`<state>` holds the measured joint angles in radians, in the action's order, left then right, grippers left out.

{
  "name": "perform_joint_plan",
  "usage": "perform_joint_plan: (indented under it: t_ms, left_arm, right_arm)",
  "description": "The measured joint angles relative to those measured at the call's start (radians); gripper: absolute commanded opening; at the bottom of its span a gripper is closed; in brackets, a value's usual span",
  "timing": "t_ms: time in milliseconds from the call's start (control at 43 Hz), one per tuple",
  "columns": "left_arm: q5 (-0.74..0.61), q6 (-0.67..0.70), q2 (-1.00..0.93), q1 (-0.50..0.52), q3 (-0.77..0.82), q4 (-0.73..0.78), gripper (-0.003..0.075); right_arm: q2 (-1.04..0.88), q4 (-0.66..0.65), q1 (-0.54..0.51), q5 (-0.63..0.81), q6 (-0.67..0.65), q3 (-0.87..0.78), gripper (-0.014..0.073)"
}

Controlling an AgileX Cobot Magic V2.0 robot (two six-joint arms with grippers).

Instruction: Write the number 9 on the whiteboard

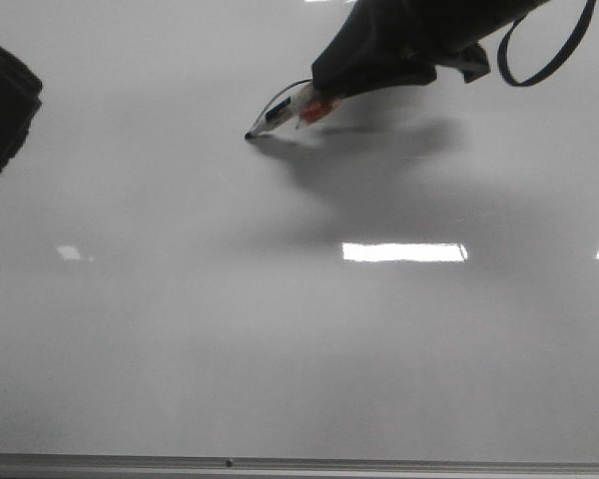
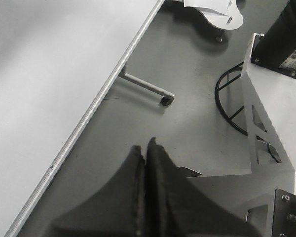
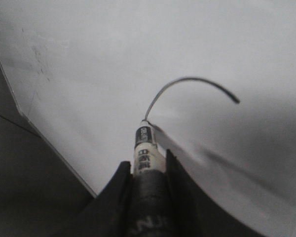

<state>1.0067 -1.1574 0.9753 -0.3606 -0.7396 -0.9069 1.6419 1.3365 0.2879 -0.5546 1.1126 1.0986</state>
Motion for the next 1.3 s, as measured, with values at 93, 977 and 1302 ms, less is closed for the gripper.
perform_joint_plan:
  t_ms: [93,977,1302]
  left_arm:
    - [0.000,0.000,0.000,0.000,0.000,0.000,-0.0019]
    - [0.000,0.000,0.000,0.000,0.000,-0.002,-0.0019]
    - [0.000,0.000,0.000,0.000,0.000,-0.002,-0.0016]
  right_arm:
    - [0.000,-0.020,-0.006,-0.005,0.000,-0.041,-0.0061]
    - [-0.087,-0.116,-0.128,-0.035,-0.025,-0.099,-0.0061]
    - [-0.033,-0.165,-0.070,-0.017,-0.029,-0.211,-0.0061]
